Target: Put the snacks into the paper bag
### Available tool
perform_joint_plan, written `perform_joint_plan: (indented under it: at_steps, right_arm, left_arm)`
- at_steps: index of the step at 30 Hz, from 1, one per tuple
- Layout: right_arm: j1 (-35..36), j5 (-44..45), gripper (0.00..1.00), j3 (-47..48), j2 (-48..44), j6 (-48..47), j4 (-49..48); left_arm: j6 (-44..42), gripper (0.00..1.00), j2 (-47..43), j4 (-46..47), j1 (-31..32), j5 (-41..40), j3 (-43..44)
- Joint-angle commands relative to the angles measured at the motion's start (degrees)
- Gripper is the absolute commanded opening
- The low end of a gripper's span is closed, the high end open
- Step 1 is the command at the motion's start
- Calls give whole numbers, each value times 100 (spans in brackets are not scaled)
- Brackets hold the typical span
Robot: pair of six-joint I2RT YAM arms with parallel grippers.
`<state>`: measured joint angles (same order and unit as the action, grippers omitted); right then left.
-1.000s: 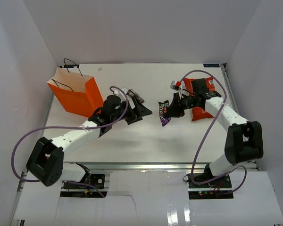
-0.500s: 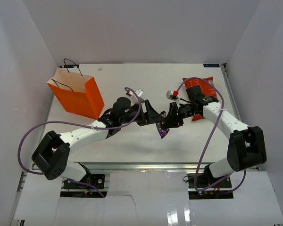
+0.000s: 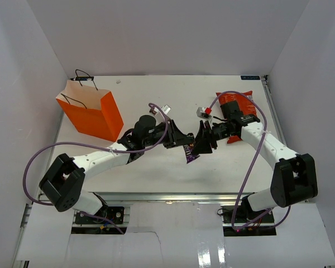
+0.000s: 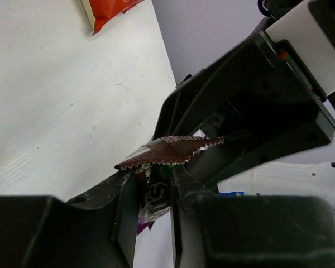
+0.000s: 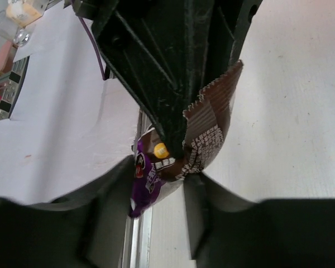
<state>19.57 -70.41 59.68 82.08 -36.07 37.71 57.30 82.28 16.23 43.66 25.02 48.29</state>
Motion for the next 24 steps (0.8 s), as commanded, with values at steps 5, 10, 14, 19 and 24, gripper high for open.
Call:
perform_joint_plan:
  at_steps: [5,10,14,19,24]
  right_arm:
    - [47,141,57,193,-210,13,43]
    - [38,870,66,421,-245,-84,52]
    - [38,1643,68,746,-368,-347,26]
    - [38,3074,68,721,-868,-147,-990]
    - [38,3157,68,694,-861,197,-1442]
  left_arm:
    - [-280,24,-466,-145,2,-198,145]
    - [-849,21,-959,-1277,-199,-952,452]
    - [-1475,20,-1468,-3000,-603,-1699,1023]
    - [-2326,19,-1829,-4379,-1701,-2708,2312]
    - [-2969,19,-1243,-5190,-2844,-3389,3756]
